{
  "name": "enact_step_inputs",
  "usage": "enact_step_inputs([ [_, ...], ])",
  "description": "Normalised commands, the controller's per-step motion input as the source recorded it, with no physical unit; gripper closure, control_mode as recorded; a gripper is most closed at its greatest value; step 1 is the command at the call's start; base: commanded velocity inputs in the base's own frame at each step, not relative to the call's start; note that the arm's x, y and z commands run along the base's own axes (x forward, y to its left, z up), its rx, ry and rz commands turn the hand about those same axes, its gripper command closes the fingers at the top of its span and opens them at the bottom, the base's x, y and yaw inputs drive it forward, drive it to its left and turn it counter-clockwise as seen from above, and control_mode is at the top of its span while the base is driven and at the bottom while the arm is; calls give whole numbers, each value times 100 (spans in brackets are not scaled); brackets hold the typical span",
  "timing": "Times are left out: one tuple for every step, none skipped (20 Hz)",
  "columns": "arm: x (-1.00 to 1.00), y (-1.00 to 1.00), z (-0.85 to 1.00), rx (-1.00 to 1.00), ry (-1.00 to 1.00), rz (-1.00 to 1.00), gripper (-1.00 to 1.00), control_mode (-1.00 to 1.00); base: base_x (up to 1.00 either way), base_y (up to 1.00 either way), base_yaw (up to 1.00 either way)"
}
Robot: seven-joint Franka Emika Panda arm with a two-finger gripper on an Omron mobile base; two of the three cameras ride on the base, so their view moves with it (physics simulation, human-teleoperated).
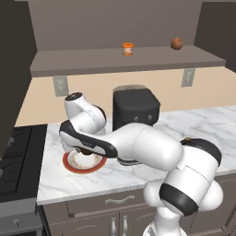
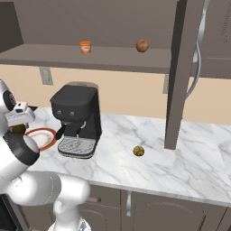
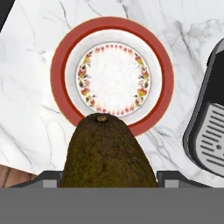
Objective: Pick the avocado and bread from the counter and place them on the plate. Then pick the jam from the cabinet and place it next to the plate. Lastly close the cabinet door.
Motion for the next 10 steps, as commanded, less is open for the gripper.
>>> enact_step_inputs([
  [11, 0, -15, 0, 0, 0, 100, -100, 0, 0, 0],
  [11, 0, -16, 0, 0, 0, 100, -100, 0, 0, 0],
  [9, 0, -18, 0, 0, 0, 100, -100, 0, 0, 0],
  [9, 0, -17, 0, 0, 0, 100, -100, 0, 0, 0],
  [9, 0, -18, 0, 0, 0, 100, -100, 0, 0, 0],
  [9, 0, -15, 0, 0, 0, 100, -100, 0, 0, 0],
  [7, 0, -14, 0, 0, 0, 100, -100, 0, 0, 0],
  [6, 0, -12, 0, 0, 0, 100, -100, 0, 0, 0],
  [6, 0, -12, 0, 0, 0, 100, -100, 0, 0, 0],
  [8, 0, -11, 0, 0, 0, 100, -100, 0, 0, 0],
])
